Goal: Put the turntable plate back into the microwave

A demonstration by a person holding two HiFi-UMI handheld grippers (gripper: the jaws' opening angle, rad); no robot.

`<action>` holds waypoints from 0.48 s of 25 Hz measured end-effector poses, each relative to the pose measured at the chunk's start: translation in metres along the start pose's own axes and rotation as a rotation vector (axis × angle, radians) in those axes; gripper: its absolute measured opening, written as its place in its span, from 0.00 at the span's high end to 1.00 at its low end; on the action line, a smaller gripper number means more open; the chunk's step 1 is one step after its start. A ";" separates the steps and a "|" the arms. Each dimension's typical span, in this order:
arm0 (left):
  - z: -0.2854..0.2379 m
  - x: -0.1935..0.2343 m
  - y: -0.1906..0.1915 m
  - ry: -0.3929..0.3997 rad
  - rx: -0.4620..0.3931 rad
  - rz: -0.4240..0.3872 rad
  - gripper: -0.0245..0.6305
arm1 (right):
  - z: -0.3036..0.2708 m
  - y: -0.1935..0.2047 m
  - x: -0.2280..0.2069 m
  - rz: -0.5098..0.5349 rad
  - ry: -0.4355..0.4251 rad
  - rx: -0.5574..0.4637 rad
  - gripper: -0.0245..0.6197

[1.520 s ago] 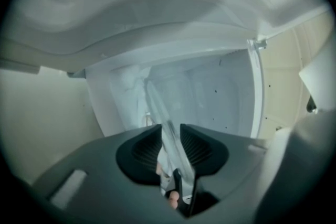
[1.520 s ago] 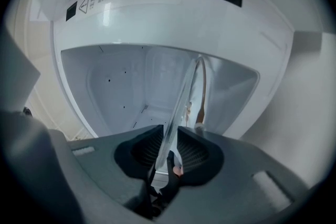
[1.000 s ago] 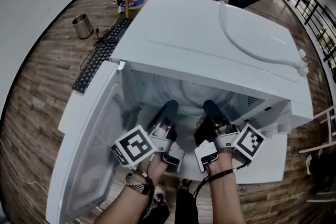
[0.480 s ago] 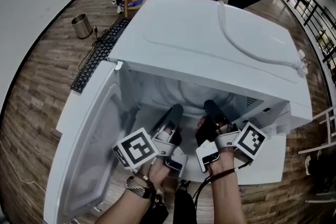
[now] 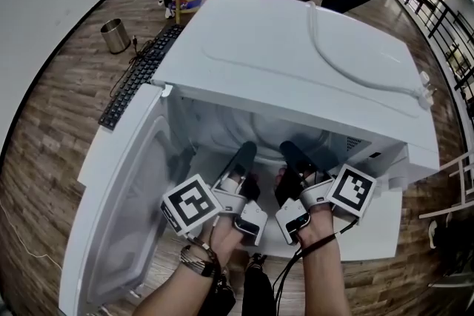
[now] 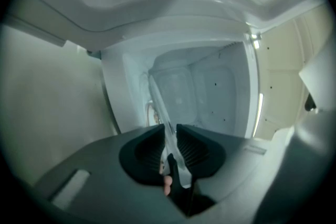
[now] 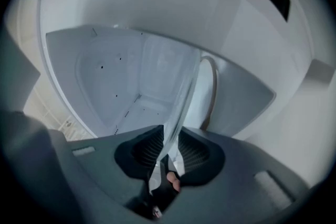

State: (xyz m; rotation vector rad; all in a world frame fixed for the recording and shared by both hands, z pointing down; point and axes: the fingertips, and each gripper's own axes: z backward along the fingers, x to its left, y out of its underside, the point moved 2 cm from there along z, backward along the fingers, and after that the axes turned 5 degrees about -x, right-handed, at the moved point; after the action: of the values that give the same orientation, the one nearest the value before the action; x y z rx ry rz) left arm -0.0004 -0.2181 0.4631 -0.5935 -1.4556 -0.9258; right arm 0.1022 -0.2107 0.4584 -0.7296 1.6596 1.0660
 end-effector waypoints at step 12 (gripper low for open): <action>0.001 0.012 -0.004 -0.060 -0.063 0.013 0.87 | 0.017 -0.003 -0.011 0.050 0.068 -0.038 0.84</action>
State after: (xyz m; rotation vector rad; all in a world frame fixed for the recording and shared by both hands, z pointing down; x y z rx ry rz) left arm -0.0058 -0.2213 0.4742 -0.6814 -1.4788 -0.9537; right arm 0.1153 -0.1973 0.4661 -0.7598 1.7274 1.1218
